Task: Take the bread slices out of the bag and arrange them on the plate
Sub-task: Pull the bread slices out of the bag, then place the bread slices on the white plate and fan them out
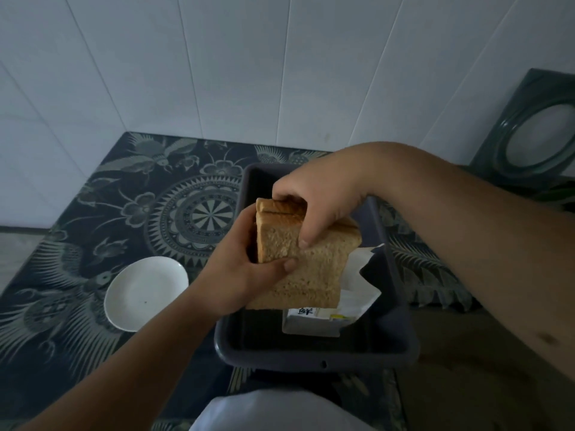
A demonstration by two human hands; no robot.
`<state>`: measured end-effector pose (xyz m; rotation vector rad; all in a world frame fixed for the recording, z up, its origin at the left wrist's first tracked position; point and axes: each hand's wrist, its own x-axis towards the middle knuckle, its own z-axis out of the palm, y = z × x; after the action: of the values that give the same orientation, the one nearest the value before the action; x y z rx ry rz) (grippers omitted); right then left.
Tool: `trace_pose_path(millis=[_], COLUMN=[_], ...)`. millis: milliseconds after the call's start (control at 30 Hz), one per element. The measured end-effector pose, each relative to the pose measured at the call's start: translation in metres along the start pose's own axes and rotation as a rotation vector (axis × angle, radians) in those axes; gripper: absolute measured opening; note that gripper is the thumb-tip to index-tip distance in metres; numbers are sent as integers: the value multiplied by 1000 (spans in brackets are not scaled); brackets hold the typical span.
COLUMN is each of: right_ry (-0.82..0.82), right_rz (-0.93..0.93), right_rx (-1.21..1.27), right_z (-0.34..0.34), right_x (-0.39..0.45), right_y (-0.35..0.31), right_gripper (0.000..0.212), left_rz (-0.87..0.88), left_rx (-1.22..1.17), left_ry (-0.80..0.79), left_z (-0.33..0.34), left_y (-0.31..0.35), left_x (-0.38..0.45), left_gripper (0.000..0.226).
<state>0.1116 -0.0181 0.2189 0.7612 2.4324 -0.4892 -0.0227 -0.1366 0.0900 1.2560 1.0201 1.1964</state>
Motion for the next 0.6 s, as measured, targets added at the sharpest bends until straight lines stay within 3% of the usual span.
trace_pose_path(millis=[133, 200, 300, 367, 433, 533, 600], right_ry=[-37, -13, 292, 573, 725, 651, 540], right_rz=[-16, -19, 10, 130, 213, 114, 43], right_rx=[116, 348, 923, 1212, 1472, 2002, 2220], right_z=[-5, 1, 35, 72, 116, 167, 182], right_x=[14, 14, 13, 18, 31, 51, 60], right_y=[-7, -4, -1, -11, -31, -78, -108], right_gripper=[72, 78, 76, 80, 72, 51, 65], left_rz=[-101, -152, -235, -280, -313, -350, -374], left_rx=[-165, -258, -369, -409, -441, -480, -484], left_ry=[23, 17, 6, -5, 0, 2, 21], left_z=[-13, -24, -42, -55, -71, -94, -105], left_y=[0, -1, -7, -11, -16, -21, -24], left_x=[-12, -19, -32, -43, -54, -71, -80], left_gripper=[67, 61, 50, 43, 44, 59, 70])
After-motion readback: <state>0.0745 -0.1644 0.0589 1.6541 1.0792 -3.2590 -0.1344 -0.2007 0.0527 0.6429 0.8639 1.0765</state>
